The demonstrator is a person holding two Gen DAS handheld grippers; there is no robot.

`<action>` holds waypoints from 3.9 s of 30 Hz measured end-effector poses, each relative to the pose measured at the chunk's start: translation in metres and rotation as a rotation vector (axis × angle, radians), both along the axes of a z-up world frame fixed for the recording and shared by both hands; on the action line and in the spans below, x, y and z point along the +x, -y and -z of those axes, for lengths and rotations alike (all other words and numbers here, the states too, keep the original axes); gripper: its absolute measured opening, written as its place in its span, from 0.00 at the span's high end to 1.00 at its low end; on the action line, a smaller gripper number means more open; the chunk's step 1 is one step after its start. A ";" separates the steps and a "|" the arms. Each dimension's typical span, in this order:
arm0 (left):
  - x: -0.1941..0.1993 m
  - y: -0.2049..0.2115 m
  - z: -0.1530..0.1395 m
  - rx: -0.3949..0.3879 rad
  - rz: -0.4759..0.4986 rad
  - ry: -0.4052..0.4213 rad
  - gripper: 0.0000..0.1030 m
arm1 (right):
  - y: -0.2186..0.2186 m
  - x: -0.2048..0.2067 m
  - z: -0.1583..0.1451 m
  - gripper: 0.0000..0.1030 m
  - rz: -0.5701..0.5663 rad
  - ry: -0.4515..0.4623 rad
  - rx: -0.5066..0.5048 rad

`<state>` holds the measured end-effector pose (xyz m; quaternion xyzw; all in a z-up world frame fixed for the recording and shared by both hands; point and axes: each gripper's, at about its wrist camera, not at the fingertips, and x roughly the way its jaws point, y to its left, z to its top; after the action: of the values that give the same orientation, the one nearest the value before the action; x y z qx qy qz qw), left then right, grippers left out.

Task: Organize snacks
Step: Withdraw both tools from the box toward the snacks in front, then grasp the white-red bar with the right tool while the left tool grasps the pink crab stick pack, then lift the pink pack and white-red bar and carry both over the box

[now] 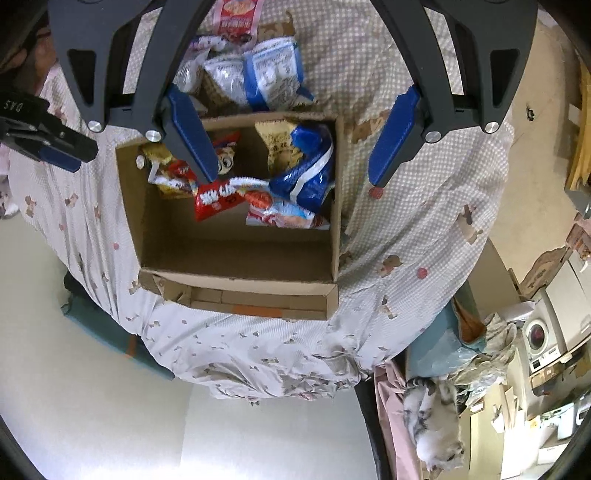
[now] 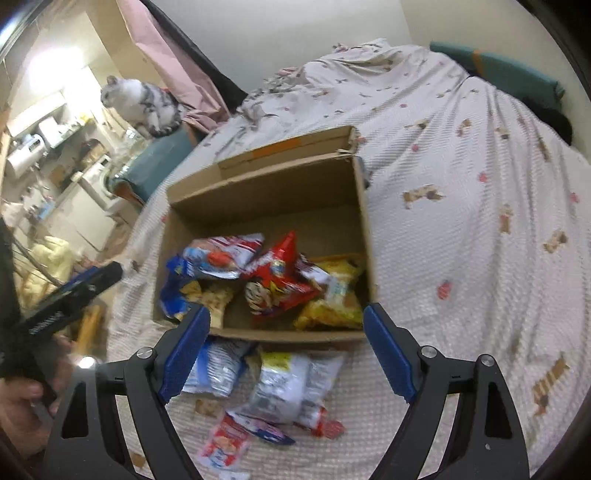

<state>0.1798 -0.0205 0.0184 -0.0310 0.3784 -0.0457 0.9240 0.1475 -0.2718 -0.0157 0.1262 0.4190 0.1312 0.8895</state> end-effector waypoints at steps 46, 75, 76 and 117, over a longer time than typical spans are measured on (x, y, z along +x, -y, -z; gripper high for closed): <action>-0.070 -0.022 0.069 -0.062 -0.077 -0.348 0.21 | -0.057 -0.072 0.132 0.17 -0.249 -0.689 0.150; -0.062 0.108 0.182 0.152 0.239 -0.664 0.14 | 0.032 -0.065 0.093 0.68 0.129 -0.425 0.231; -0.062 0.112 0.186 0.164 0.242 -0.662 0.14 | 0.033 -0.066 0.093 0.68 0.122 -0.422 0.226; -0.092 0.040 0.112 0.071 0.167 -0.594 0.88 | 0.031 -0.065 0.081 0.68 0.108 -0.377 0.257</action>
<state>0.0877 -0.0609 -0.0934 0.0203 0.6346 -0.0972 0.7665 0.0825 -0.3033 -0.0972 0.2832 0.5500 0.1097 0.7780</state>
